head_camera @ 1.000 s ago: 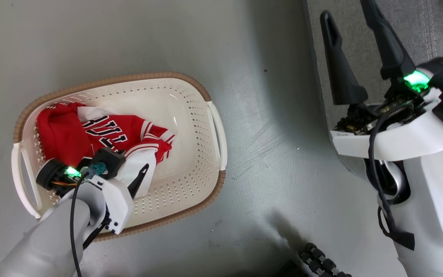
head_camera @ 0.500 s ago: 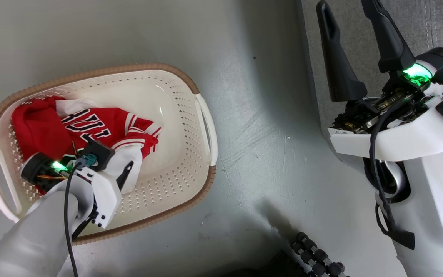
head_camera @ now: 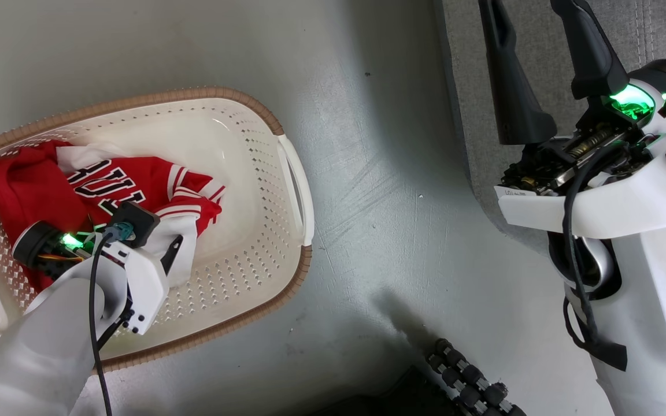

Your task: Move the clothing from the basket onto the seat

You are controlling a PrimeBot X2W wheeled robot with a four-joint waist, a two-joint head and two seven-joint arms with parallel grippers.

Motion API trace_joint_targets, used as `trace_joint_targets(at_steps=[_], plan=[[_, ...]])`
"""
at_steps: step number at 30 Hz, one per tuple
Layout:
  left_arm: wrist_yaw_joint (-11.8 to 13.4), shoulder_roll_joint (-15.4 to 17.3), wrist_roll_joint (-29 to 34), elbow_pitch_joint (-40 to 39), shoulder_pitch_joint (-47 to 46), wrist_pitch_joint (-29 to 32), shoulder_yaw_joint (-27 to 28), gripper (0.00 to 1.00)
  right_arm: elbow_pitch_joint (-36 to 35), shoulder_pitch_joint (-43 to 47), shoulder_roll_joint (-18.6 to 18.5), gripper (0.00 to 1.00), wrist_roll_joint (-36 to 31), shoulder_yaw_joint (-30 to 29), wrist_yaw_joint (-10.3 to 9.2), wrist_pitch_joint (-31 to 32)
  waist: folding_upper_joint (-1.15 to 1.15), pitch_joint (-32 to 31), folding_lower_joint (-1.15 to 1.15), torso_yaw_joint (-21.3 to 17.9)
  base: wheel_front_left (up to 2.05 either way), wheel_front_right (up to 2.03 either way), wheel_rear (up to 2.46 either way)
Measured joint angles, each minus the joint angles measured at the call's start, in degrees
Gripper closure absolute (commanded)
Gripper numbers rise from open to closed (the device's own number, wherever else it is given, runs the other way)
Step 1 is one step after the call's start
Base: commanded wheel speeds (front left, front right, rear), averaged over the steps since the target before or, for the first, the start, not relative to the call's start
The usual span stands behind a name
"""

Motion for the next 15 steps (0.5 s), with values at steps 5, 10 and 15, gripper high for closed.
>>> trace_joint_targets(at_steps=[5,10,15], plan=[[0.00,0.01,-0.42,0.77,-0.41,-0.44,-1.35,1.00,0.00,-0.02,0.02,0.00,0.04,0.04,0.00,0.00,0.00,0.17,0.00,-0.22,0.00,0.00,0.00],[0.00,-0.04,-0.63,1.23,-1.19,-0.75,-2.18,1.00,0.00,-0.04,0.04,0.00,0.31,-0.05,0.00,0.00,0.00,-0.17,0.00,-0.25,0.00,0.00,0.00],[0.00,-0.03,-0.99,1.13,-1.43,-2.05,-3.16,1.00,0.00,-0.09,0.05,0.00,0.46,-0.29,0.00,0.00,0.00,-0.61,0.00,-0.25,0.00,0.00,0.00]])
